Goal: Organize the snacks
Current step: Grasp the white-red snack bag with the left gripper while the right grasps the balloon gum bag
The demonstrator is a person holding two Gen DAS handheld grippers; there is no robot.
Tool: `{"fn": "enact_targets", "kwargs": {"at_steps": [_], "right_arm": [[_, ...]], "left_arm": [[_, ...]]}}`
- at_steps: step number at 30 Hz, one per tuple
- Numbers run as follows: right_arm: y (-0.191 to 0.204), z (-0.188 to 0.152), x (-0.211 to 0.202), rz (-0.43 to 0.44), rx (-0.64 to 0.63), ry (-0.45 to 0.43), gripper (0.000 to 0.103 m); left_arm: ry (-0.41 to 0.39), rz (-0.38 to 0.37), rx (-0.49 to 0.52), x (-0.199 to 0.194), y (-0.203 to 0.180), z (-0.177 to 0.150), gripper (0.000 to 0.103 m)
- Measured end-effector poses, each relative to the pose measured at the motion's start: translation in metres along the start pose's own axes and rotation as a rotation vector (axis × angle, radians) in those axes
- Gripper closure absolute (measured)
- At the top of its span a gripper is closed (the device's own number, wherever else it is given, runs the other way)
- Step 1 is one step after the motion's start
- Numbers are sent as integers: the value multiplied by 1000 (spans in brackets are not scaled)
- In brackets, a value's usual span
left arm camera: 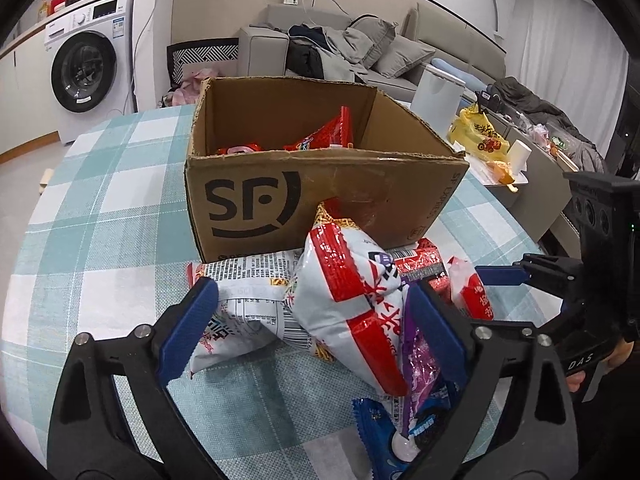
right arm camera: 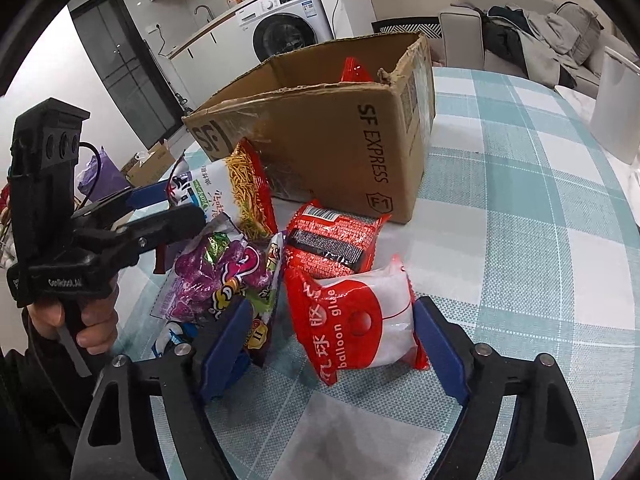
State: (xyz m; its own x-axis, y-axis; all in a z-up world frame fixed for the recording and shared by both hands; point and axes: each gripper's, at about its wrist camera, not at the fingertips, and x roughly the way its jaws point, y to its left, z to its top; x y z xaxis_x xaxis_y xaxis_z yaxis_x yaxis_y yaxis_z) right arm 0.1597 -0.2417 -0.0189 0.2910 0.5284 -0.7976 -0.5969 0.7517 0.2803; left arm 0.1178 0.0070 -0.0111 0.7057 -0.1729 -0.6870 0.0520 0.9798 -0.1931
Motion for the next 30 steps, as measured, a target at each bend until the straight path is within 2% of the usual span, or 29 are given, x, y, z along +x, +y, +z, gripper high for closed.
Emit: {"fn": "enact_targets", "kwargs": {"at_steps": [4, 7, 9, 11, 14, 23, 24, 25, 27, 28, 30], "right_arm": [[5, -1, 0, 16, -19, -3, 26], [8, -1, 1, 14, -37, 1, 26], [7, -1, 1, 12, -40, 3, 26], [6, -2, 1, 10, -42, 8, 26], [3, -4, 2, -10, -63, 31, 26], [-1, -8, 6, -28, -74, 44, 26], [1, -9, 7, -31, -84, 44, 29], [3, -10, 6, -33, -94, 42, 35], [7, -10, 7, -37, -108, 38, 41], [9, -11, 6, -31, -117, 27, 48], [12, -11, 2, -10, -127, 6, 49]], "left_arm": [[-4, -6, -7, -1, 1, 0, 18], [-1, -24, 13, -3, -2, 0, 28], [-4, -18, 30, -4, -6, 0, 29], [-7, -21, 48, -4, -10, -1, 38], [-3, -39, 55, -4, -14, -3, 45], [-6, -47, 49, -1, -15, -5, 45], [-8, -45, 53, -1, -16, -6, 45], [-9, -42, 56, -2, -17, -6, 47], [-13, -34, 64, -2, -17, -7, 52], [-14, -34, 65, -2, -17, -6, 54], [-12, -43, 54, -3, -14, -5, 57]]}}
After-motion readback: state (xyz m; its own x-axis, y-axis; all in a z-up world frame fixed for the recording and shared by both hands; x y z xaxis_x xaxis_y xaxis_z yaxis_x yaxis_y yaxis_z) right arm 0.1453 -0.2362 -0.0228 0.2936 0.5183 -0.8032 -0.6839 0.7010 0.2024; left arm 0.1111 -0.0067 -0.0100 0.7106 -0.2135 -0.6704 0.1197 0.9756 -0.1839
